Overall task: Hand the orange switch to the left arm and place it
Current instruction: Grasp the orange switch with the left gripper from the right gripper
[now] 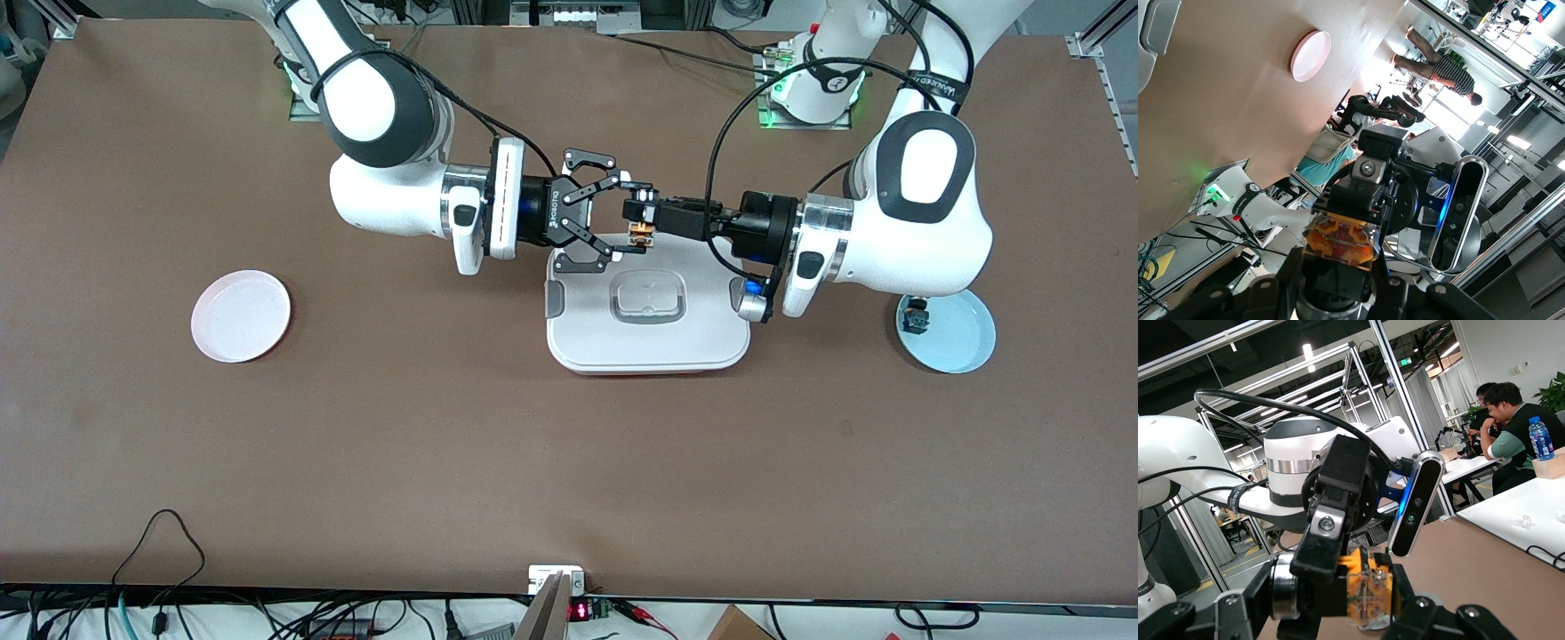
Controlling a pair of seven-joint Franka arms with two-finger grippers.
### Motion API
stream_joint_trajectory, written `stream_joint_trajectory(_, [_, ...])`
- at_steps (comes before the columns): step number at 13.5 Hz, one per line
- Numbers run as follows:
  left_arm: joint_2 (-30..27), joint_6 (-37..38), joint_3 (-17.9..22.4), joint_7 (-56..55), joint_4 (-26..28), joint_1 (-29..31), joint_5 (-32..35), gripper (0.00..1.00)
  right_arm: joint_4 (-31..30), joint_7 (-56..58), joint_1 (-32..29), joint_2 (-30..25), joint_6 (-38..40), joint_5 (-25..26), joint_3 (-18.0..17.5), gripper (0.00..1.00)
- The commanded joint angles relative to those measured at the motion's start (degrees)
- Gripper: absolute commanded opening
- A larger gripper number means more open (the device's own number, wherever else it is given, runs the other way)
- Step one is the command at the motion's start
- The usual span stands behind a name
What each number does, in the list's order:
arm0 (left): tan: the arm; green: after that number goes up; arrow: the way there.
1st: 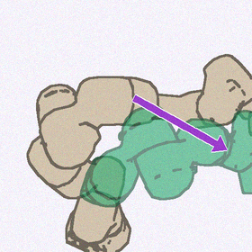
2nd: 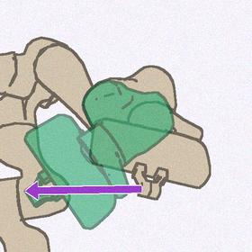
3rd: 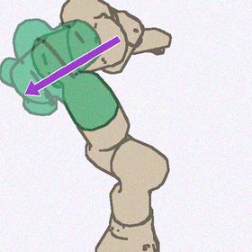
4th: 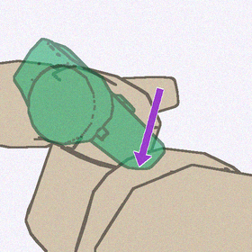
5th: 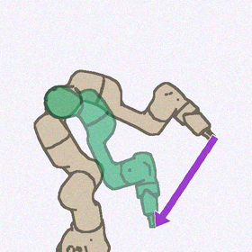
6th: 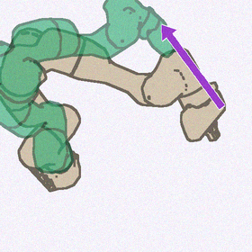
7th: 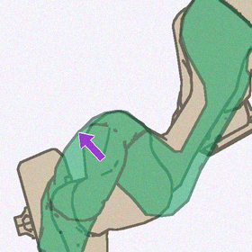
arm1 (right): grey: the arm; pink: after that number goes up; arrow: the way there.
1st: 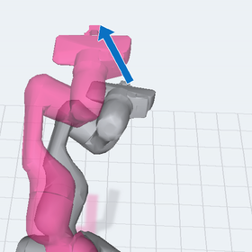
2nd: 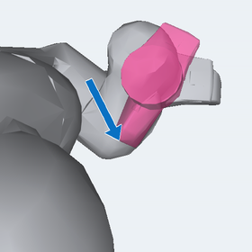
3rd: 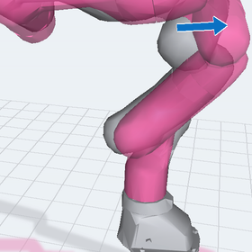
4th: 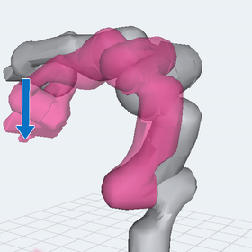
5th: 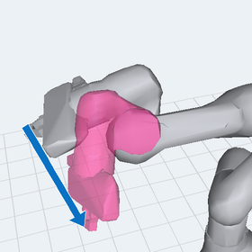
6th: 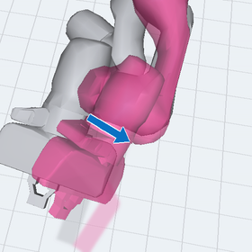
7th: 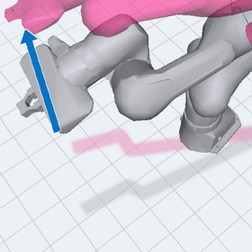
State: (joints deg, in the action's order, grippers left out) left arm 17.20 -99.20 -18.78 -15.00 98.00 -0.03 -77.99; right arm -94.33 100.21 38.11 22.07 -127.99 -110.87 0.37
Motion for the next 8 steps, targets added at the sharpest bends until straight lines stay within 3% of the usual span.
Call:
stream_joint_trajectory(1, [-1.21, -0.38, 0.06, -0.38, 0.88, 0.56, -1.03, 0.0, 0.64, 0.43, 0.65, -0.18, -1.73, -1.27, 0.24, 0.87])
stream_joint_trajectory(2, [-1.21, -0.38, 0.06, -0.38, 0.79, 0.65, -1.03, 0.0, 0.64, 0.34, 0.65, -0.44, -2.26, -1.27, 0.24, 1.0])
stream_joint_trajectory(8, [-1.21, 0.06, 0.94, -0.56, 0.61, 2.04, 0.02, 0.0, 0.03, 0.34, 0.82, -1.5, -4.46, -1.19, 0.15, 1.0])
